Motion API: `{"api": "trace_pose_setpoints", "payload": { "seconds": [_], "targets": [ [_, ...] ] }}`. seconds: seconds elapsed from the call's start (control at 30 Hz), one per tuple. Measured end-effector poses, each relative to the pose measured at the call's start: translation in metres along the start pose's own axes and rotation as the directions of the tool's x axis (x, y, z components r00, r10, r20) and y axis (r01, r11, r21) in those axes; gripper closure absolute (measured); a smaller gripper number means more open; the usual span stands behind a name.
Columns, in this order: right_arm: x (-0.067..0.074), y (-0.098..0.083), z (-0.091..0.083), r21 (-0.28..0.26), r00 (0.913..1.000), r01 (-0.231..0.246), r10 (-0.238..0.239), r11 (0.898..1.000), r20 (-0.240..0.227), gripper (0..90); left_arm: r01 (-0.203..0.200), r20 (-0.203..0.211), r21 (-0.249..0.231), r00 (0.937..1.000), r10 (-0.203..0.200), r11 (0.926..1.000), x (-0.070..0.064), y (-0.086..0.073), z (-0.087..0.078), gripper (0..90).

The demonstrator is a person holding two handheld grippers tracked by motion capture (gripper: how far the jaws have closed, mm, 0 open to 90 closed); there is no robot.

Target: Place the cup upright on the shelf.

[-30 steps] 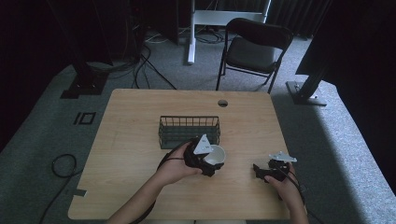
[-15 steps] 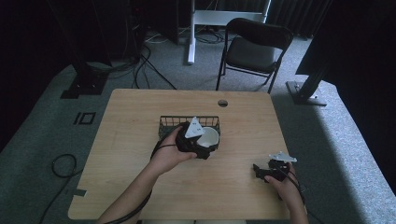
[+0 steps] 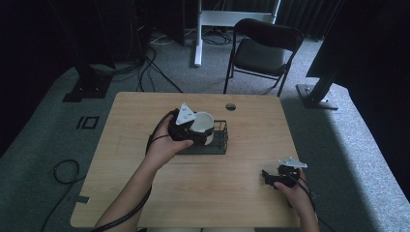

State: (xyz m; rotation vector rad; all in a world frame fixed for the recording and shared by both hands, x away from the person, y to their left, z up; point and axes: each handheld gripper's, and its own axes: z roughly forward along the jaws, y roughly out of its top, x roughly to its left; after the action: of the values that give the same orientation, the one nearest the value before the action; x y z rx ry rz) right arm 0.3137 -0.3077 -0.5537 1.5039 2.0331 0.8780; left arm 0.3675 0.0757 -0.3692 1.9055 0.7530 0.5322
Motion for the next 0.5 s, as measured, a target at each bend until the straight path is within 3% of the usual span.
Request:
{"api": "trace_pose_setpoints", "payload": {
  "seconds": [0.23,0.5],
  "targets": [
    [0.000,0.000,0.000,-0.001,1.0000,0.000,0.000,1.000,0.000,10.7,0.040,-0.067,-0.006,0.9969,-0.041,0.9992,0.014,-0.002,0.007,20.1],
    [0.000,0.000,0.000,-0.001,1.0000,0.000,0.000,1.000,0.000,10.7,0.104,-0.137,-0.014,0.9849,-0.105,0.9944,0.029,-0.016,0.024,20.1]
  ]
}}
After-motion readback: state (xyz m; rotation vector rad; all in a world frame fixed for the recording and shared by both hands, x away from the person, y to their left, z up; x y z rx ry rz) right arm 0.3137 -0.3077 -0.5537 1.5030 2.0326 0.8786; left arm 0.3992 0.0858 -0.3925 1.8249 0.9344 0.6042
